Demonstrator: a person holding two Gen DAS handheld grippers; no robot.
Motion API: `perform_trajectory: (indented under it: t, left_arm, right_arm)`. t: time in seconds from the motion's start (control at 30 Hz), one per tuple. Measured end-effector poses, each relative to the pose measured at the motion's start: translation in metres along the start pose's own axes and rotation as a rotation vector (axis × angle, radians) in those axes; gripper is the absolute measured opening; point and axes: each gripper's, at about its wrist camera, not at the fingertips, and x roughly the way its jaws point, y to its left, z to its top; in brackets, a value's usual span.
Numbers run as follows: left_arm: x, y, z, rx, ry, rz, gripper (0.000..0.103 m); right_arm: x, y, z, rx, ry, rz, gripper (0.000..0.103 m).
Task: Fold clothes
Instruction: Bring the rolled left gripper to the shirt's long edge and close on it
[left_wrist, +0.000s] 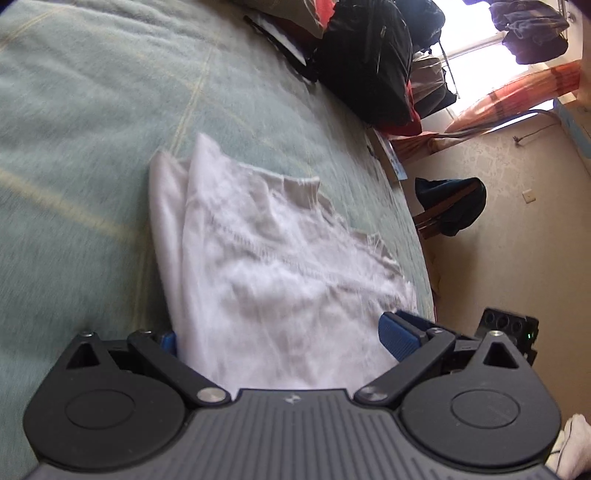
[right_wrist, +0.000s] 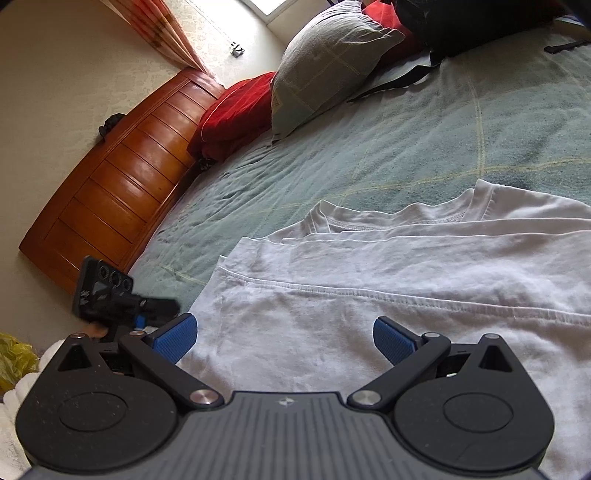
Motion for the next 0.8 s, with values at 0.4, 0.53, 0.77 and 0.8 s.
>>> perform_trajectory:
  t: [0.4,0.53,0.77,0.8]
  left_arm:
    - [-0.011,0.014,-0.015,-0.031,0.039,-0.073,0.095]
    - [0.010,0.001,0.001,0.048,0.066,-0.011,0.093]
    - [0.001,0.001,-0.007,0.099,0.049,0.064,0.059]
    - [-0.002,0.004,-0.009,0.090,0.043,0.067,0.055]
  right_arm:
    - [0.013,0.001,0.001,-0.002,0.033,0.025,0.103]
    - [0.013,0.004,0.000,-0.003,0.039,0.037,0.103]
    - [0.005,0.005,-0.001,0.002,0.025,0.040,0.103]
    - [0.003,0.006,-0.001,0.002,0.023,0.040,0.103]
